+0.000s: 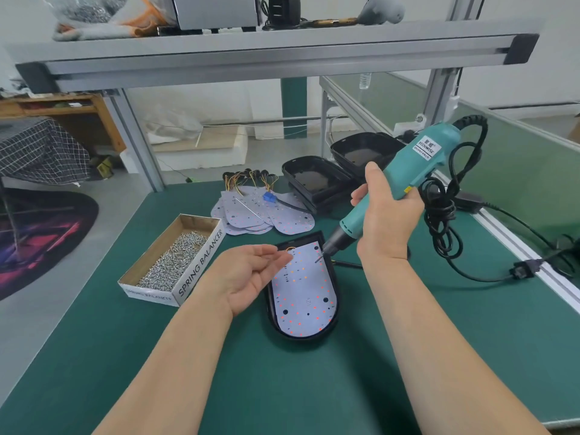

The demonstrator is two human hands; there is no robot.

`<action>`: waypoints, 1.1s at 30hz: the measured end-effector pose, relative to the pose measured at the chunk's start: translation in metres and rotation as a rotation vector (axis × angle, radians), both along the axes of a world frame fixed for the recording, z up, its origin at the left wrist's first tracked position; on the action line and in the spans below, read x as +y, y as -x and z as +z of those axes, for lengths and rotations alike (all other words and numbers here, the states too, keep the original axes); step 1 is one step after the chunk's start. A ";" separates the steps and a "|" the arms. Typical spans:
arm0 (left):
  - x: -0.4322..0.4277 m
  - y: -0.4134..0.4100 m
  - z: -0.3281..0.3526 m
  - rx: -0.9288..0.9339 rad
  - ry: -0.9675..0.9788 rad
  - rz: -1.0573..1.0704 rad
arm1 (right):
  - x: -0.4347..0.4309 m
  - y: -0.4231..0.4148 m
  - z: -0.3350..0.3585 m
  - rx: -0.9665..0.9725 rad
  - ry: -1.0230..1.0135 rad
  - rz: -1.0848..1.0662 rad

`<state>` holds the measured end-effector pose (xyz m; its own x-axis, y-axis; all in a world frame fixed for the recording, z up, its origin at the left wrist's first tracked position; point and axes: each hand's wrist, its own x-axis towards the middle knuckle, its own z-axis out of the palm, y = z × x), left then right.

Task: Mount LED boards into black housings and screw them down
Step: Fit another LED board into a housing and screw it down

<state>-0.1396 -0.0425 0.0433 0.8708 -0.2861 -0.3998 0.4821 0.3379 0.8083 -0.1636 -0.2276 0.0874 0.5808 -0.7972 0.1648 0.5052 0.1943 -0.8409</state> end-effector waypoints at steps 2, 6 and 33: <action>-0.003 0.005 0.001 0.004 0.060 -0.053 | 0.004 0.000 0.005 -0.016 -0.024 0.008; -0.009 0.010 0.000 -0.011 0.041 -0.121 | 0.010 0.001 0.013 -0.049 -0.073 0.020; -0.019 0.021 -0.006 0.181 0.333 -0.060 | 0.017 0.004 0.018 -0.050 -0.131 -0.004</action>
<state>-0.1606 -0.0615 0.0376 0.7725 -0.4744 -0.4220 0.6337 0.5345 0.5592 -0.1672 -0.2109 0.1055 0.5711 -0.8162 0.0876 0.5470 0.2989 -0.7820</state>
